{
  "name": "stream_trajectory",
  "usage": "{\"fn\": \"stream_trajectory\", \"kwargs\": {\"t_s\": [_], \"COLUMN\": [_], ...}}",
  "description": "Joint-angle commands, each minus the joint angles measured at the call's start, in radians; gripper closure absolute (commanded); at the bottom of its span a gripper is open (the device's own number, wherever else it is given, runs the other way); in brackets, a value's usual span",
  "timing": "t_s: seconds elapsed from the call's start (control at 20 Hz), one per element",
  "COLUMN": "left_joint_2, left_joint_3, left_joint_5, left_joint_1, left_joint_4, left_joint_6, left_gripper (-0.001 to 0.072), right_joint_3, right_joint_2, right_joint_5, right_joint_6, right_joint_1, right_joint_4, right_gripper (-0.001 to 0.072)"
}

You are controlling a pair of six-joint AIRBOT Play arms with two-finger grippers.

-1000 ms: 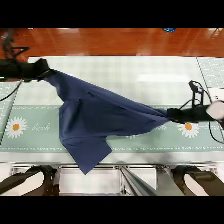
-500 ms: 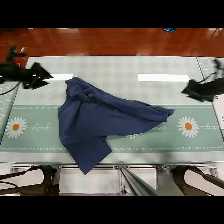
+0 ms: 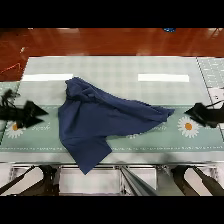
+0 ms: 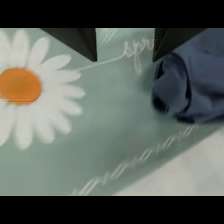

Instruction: Fold the shirts.

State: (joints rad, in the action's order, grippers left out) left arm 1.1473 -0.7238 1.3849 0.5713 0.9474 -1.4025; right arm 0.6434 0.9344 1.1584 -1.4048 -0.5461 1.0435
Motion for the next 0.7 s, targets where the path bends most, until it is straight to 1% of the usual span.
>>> {"fn": "stream_trajectory", "kwargs": {"t_s": [0.0,0.15,0.25,0.35,0.45,0.5,0.55,0.65], "left_joint_2": [-0.030,-0.027,-0.020,-0.019,-0.018,-0.017,-0.009,0.026], "left_joint_3": [0.167,0.198,0.201,0.203,0.205,0.205,0.205,0.205], "left_joint_5": [0.019,0.038,0.039,0.021,-0.028,-0.063,-0.093,-0.125], "left_joint_1": [0.002,-0.004,-0.039,-0.107,-0.199,-0.248,-0.292,-0.352], "left_joint_4": [0.072,0.101,0.101,0.088,0.074,0.072,0.071,0.064], "left_joint_6": [0.006,0.003,0.002,-0.003,-0.010,-0.026,-0.043,-0.051], "left_gripper": [0.0201,0.0202,0.0202,0.0201,0.0202,0.0202,0.0201,0.0201], "right_joint_3": [-0.158,-0.161,-0.161,-0.161,-0.161,-0.161,-0.161,-0.161], "right_joint_2": [-0.081,-0.082,-0.082,-0.082,-0.082,-0.082,-0.082,-0.082], "right_joint_5": [0.018,0.025,0.016,-0.004,-0.027,-0.031,-0.031,-0.028], "right_joint_6": [0.066,0.063,0.051,0.032,0.008,-0.002,-0.005,-0.005], "right_joint_1": [0.010,0.101,0.161,0.208,0.234,0.238,0.238,0.238], "right_joint_4": [-0.127,-0.092,-0.091,-0.090,-0.090,-0.091,-0.092,-0.091], "right_gripper": [0.0304,0.0304,0.0305,0.0305,0.0305,0.0304,0.0304,0.0304]}}
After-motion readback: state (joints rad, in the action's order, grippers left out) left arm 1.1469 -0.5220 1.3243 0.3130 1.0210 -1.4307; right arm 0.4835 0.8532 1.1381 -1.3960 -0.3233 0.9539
